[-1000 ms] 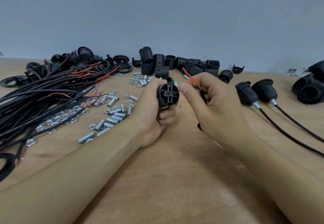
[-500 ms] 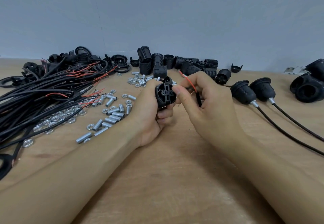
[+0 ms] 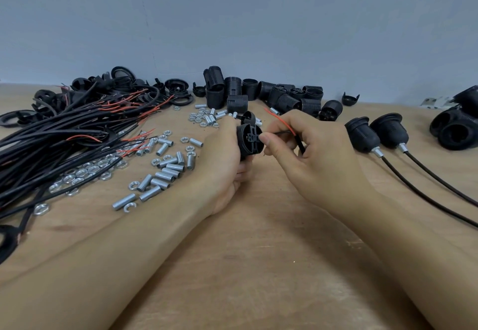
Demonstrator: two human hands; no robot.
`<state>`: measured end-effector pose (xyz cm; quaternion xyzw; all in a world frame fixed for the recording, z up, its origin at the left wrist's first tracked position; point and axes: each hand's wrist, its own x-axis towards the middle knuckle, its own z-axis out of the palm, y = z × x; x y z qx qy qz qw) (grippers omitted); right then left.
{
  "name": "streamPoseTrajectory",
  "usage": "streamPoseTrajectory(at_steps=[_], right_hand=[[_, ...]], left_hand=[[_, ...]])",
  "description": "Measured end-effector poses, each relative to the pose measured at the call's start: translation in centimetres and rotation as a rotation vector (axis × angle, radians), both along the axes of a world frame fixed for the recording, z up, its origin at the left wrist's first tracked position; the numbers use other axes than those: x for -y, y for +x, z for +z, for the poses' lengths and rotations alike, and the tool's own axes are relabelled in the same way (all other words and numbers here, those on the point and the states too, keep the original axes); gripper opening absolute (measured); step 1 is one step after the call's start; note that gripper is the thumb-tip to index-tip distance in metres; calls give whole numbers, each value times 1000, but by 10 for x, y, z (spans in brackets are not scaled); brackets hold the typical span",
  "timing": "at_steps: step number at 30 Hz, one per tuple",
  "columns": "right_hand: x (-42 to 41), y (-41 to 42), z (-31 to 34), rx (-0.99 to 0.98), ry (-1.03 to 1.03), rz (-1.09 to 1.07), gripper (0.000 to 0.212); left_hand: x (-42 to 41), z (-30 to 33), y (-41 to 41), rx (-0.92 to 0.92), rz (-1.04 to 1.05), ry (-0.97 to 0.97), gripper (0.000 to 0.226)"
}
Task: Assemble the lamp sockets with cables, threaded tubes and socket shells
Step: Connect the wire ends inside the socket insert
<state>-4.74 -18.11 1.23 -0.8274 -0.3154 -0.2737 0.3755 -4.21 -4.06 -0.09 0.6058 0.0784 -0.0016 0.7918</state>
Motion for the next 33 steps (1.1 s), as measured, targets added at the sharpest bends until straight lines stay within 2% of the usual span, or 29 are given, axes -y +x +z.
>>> streamPoseTrajectory(at_steps=[6, 9, 15, 18, 25, 33], right_hand=[[-3, -1, -2, -44, 81, 13, 6], [0, -1, -1, -71, 55, 58, 5], [2, -2, 0, -98, 44, 131, 6], [0, -2, -1, -87, 50, 146, 6], [0, -3, -2, -23, -4, 97, 6], [-3, -3, 0, -48, 59, 118, 6]], left_hand=[[2, -2, 0, 15, 39, 32, 40], [3, -2, 0, 39, 54, 65, 36], [-2, -2, -1, 59, -22, 60, 35], [-4, 0, 0, 43, -91, 43, 38], [-3, 0, -1, 27, -53, 73, 31], [-6, 2, -2, 40, -127, -16, 47]])
